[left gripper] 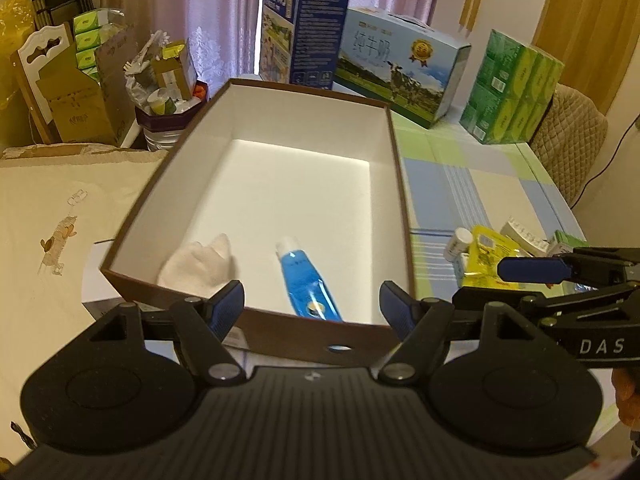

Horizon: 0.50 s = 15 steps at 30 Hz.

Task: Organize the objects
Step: 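Withdraw both tools from the box back toward the table items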

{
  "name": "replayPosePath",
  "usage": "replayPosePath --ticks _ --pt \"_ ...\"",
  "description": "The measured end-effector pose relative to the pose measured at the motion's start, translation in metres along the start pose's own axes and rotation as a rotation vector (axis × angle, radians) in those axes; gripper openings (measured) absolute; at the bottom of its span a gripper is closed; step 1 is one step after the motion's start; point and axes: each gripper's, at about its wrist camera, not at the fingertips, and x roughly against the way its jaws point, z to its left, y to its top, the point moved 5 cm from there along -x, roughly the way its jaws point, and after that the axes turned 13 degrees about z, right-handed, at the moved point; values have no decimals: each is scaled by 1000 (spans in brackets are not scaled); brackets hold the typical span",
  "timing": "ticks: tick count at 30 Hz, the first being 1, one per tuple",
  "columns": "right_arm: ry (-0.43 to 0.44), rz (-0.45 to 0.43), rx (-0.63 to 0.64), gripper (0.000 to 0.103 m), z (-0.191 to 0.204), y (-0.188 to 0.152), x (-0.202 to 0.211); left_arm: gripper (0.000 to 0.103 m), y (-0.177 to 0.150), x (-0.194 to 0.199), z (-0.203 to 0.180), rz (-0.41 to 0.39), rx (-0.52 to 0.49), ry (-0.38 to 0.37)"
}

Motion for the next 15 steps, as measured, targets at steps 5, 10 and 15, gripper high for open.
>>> replayPosePath --ticks 5,10,15 --pt "6 12 -9 63 -20 -15 12 72 -8 -1 -23 12 -3 -3" --pt "7 22 -17 63 -39 -28 23 72 -14 -4 -47 24 -10 -9" --pt "-1 26 -41 63 -61 -41 34 72 -18 -7 -71 30 -25 -17"
